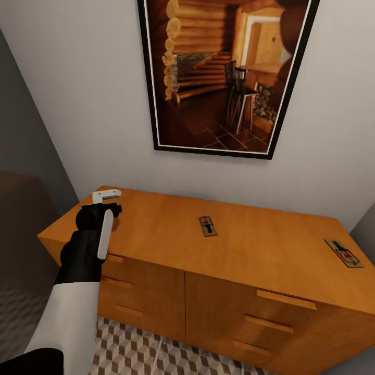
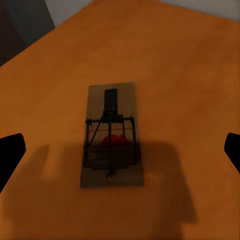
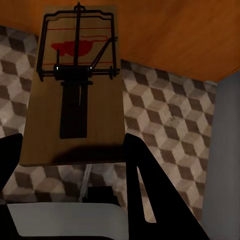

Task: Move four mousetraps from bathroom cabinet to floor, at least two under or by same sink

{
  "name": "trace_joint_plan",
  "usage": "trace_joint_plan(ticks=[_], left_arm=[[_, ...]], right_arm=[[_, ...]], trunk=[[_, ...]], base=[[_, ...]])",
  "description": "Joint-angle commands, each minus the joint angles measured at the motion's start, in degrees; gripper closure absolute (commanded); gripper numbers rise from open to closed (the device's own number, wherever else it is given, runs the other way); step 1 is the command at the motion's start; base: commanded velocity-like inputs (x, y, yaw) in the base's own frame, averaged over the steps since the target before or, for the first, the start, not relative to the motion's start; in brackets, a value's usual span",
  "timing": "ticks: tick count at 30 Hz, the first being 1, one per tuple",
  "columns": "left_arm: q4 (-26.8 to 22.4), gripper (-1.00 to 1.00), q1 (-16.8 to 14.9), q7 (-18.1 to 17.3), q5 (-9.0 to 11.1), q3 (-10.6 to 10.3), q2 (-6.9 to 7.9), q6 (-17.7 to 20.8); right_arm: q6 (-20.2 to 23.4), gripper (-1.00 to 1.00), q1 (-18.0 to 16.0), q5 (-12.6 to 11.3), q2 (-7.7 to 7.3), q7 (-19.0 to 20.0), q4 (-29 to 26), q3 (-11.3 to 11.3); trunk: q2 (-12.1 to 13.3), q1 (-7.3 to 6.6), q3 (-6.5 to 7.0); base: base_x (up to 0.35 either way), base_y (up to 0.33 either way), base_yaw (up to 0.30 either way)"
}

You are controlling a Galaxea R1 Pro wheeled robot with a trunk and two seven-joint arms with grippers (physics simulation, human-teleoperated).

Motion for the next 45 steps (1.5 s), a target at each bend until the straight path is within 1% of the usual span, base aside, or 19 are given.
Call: trace_joint_plan(ticks=[1, 19, 23, 32, 41, 45], left_arm=[[-0.02, -1.0, -0.04, 0.06, -0.02, 0.06, -0.03, 0.24], [0.54, -1.0, -0.04, 0.07, 0.07, 0.13, 0.06, 0.24], [0.84, -1.0, -0.04, 0.04, 0.07, 0.13, 0.09, 0.24], [1.32, -1.0, -0.04, 0.01, 0.16, 0.13, 0.1, 0.24], [1.42, -1.0, -0.04, -0.01, 0.26, 0.13, 0.11, 0.24], [2.37, -1.0, -0.04, -0.02, 0.38, 0.13, 0.12, 0.25]], right_arm=[[-0.17, 1.0, -0.03, 0.43, 0.01, -0.02, 0.04, -0.46], [-0.17, 1.0, -0.01, 0.43, 0.01, -0.02, 0.04, -0.46], [-0.17, 1.0, -0.03, 0.43, 0.01, -0.02, 0.04, -0.46], [-0.17, 1.0, -0.04, 0.43, 0.01, -0.02, 0.04, -0.46], [-0.17, 1.0, -0.02, 0.43, 0.01, -0.02, 0.04, -0.46], [-0.17, 1.0, -0.03, 0.43, 0.01, -0.02, 0.04, -0.46]], trunk=[[-0.03, 0.0, -0.07], [-0.03, 0.0, -1.11], [-0.03, 0.0, -1.17], [-0.03, 0.0, -1.19], [-0.03, 0.0, -1.19], [-0.03, 0.0, -1.19]], base=[[0.0, 0.0, 0.0], [0.0, 0.0, 0.0], [0.045, 0.019, 0.0], [0.174, 0.128, 0.0], [0.026, 0.016, 0.0], [0.003, 0.002, 0.0]])
